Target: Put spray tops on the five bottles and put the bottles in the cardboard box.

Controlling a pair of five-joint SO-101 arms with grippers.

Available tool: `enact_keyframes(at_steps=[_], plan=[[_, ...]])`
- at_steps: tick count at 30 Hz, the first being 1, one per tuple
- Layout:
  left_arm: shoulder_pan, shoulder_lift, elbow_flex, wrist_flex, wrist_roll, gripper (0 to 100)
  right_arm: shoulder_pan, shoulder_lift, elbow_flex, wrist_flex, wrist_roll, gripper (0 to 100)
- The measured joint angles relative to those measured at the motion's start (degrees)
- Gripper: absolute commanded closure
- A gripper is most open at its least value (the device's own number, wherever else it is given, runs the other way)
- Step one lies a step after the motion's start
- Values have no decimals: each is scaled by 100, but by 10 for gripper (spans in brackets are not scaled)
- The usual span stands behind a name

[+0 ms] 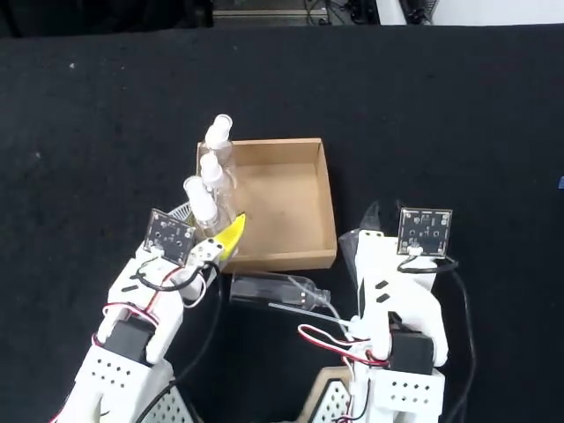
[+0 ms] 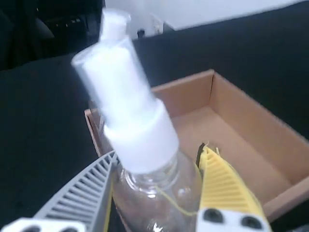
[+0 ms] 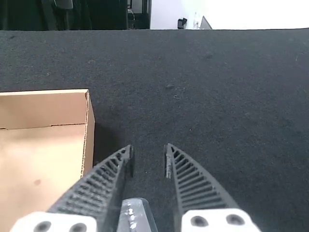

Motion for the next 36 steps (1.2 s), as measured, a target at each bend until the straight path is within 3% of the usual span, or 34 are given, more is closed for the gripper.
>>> enact_keyframes(at_steps=[4, 8, 29, 32, 36], plan=[[0, 0, 0, 105, -105, 784, 0, 0, 0, 0, 0, 902], [0, 0, 0, 105, -141, 722, 0, 0, 0, 0, 0, 902], [-9, 0, 0, 185, -149, 733, 0, 0, 0, 0, 0, 902], [-9, 0, -167, 624, -149, 733, 0, 0, 0, 0, 0, 902], [0, 0, -1178, 1811, -149, 733, 0, 0, 0, 0, 0, 902]])
